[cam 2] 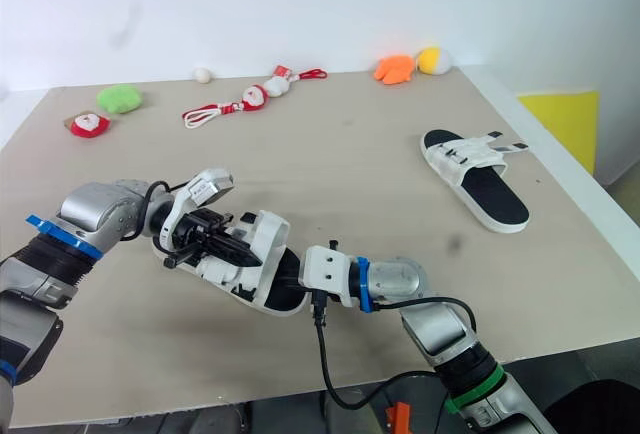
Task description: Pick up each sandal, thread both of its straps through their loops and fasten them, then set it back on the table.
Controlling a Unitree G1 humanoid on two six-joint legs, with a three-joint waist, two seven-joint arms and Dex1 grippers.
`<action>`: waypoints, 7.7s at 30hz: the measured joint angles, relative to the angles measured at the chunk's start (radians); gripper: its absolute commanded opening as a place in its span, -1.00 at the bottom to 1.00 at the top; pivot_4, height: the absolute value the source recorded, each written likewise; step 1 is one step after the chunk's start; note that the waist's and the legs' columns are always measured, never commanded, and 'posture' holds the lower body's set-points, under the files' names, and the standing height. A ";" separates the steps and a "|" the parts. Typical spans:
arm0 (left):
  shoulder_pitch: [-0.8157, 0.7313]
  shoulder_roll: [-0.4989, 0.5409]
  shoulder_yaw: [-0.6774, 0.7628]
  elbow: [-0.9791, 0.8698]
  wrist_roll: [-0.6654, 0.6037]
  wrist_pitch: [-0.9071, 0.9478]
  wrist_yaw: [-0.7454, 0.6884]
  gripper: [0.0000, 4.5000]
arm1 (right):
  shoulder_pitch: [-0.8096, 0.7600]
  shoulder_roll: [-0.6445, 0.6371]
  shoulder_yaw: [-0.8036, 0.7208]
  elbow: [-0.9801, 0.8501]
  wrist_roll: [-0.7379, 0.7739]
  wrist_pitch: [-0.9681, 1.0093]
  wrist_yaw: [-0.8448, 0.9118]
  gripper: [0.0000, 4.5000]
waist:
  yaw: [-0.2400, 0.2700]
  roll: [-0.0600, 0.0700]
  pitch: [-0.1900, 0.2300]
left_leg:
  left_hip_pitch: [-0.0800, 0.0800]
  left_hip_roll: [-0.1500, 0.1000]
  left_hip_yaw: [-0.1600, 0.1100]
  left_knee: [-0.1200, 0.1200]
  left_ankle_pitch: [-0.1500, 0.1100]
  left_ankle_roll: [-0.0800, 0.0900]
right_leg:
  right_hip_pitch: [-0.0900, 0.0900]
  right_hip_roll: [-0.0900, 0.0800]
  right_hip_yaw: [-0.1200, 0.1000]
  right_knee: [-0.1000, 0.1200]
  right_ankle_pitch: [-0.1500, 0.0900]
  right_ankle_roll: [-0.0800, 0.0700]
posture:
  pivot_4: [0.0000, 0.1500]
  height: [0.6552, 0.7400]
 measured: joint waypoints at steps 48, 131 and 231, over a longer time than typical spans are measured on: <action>0.002 0.025 -0.012 -0.010 0.029 -0.104 0.000 -0.97 | -0.002 0.000 0.000 0.000 0.000 0.000 0.001 -1.00 | 0.000 0.000 0.000 | 0.000 0.000 -0.001 0.000 0.000 0.000 | 0.000 0.000 0.000 0.000 0.000 0.000 | 1.00 1.00; -0.059 0.105 -0.205 0.009 -0.043 -0.304 -0.011 -0.97 | -0.007 0.002 -0.002 0.001 0.027 0.065 -0.002 -1.00 | 0.001 0.006 -0.005 | 0.000 0.000 -0.007 0.000 0.003 0.000 | 0.003 0.008 0.004 0.000 -0.002 -0.003 | 1.00 1.00; 0.065 0.048 -0.008 -0.104 0.149 -0.273 -0.011 0.50 | -0.028 0.011 0.003 0.016 0.027 0.072 -0.004 -1.00 | -0.008 0.007 -0.005 | -0.002 -0.001 -0.008 -0.002 0.008 -0.009 | 0.002 0.012 0.013 0.000 -0.003 -0.005 | 1.00 1.00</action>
